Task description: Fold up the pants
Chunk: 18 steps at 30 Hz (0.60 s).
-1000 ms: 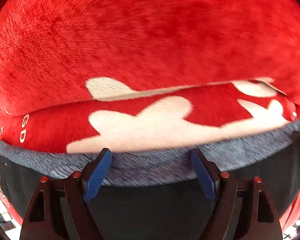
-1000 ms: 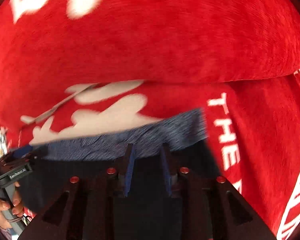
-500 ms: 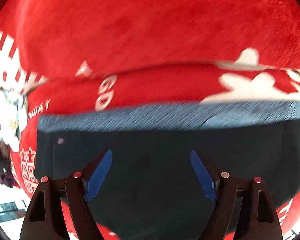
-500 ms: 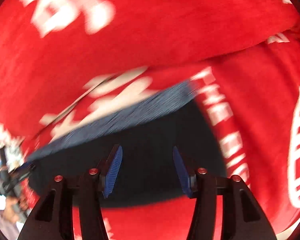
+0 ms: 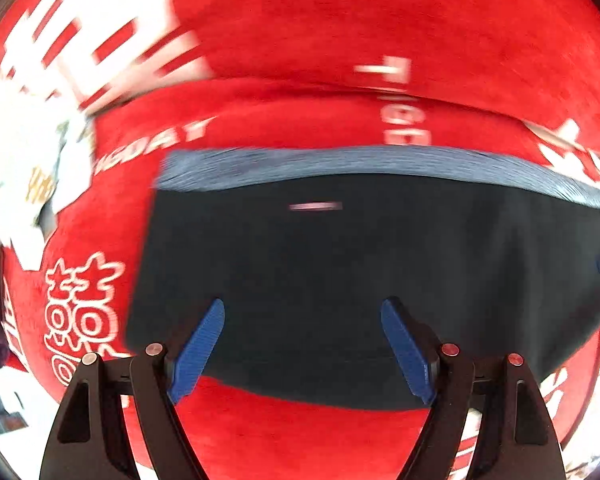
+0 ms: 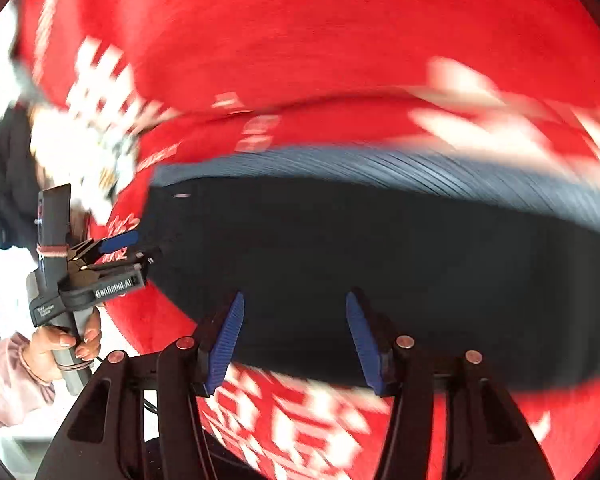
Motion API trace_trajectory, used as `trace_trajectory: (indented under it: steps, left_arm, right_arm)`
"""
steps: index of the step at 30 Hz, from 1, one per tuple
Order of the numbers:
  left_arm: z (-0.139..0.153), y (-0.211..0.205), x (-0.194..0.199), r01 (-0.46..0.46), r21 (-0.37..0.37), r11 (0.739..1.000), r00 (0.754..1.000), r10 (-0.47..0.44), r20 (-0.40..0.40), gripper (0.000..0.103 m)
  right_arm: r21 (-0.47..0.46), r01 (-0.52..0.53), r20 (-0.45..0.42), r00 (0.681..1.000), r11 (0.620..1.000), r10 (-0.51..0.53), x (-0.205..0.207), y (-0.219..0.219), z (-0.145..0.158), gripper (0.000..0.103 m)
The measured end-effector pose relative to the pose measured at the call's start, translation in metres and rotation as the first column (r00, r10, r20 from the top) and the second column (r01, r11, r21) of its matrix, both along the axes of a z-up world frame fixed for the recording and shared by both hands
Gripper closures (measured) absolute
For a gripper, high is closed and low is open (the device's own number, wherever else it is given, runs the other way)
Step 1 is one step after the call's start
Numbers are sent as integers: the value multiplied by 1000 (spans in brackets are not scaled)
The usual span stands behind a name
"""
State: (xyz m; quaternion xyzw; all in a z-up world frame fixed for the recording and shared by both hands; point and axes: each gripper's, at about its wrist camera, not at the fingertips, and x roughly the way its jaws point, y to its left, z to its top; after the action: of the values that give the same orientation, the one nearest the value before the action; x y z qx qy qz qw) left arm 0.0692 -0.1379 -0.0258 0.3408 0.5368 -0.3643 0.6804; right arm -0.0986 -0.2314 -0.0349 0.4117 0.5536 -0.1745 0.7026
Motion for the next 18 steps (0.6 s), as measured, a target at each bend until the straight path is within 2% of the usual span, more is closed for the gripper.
trace_trajectory:
  steps: [1,3,6,9,11,15,17,18]
  left_arm:
    - [-1,10,13,-22,-5,1000,1000,22,-4,21]
    - [-6,32,41,-65,-14,998,998,65,-10,21]
    - [-13,58,76,-109,-45,993,994,108,-24,21]
    - [-26,77,102,-121,-84,989,986,110,-123,21]
    - [-32,82,112,-105,-114,988,981,84,-172,21]
    - [-44,94,127,-72,-191,979,963,18,-270,22]
    - [-48,98,132,-64,-208,976,959,2,-282,42]
    - [-51,99,134,-59,-206,977,957,-4,-290,46]
  right_arm:
    - [2,-43,4,999,999,43,19,2,4,44]
    - [14,-152,10,988,988,152,86,8,-4,44]
    - [22,-284,21,959,959,284,163,20,-21,44]
    - [43,-410,15,912,911,409,246,37,-54,44]
    - [58,-464,13,886,884,464,276,45,-71,44]
    - [36,-556,-50,829,830,557,325,60,-105,44]
    - [37,-575,-85,813,817,576,337,62,-117,44]
    - [44,-576,-99,810,816,577,341,62,-123,44]
